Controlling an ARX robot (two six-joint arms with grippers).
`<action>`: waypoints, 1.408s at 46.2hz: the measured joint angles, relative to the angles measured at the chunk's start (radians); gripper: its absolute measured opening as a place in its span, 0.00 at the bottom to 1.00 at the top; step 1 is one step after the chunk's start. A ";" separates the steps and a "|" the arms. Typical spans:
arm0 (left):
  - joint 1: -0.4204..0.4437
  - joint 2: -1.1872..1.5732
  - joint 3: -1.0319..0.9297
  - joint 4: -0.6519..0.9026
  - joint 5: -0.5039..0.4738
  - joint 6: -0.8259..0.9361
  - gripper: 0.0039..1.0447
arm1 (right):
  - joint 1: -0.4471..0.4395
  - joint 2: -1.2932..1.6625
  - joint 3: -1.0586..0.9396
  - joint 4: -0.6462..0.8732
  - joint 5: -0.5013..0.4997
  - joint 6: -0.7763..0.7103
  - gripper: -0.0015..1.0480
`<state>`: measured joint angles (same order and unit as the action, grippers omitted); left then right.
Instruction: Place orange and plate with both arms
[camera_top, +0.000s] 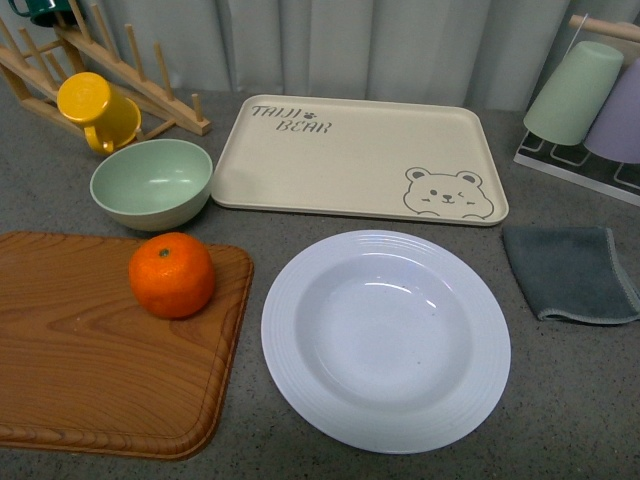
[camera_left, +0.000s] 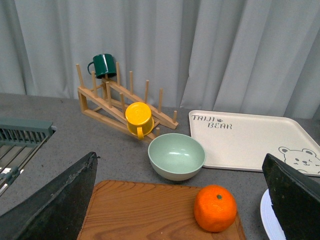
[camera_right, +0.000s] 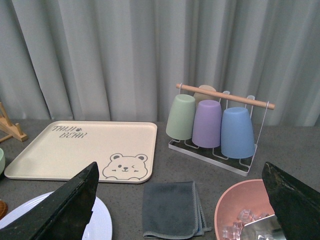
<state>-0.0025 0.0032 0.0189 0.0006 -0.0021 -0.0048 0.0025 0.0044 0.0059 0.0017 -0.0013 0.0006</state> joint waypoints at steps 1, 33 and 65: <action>0.000 0.000 0.000 0.000 0.000 0.000 0.94 | 0.000 0.000 0.000 0.000 0.000 0.000 0.91; -0.040 0.059 0.032 -0.093 -0.134 -0.056 0.94 | 0.000 0.000 0.000 0.000 0.000 0.000 0.91; -0.187 1.560 0.504 0.478 -0.058 -0.192 0.94 | 0.000 0.000 0.000 0.000 0.000 0.000 0.91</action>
<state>-0.1898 1.5635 0.5224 0.4782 -0.0597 -0.1963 0.0025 0.0040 0.0059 0.0017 -0.0013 0.0006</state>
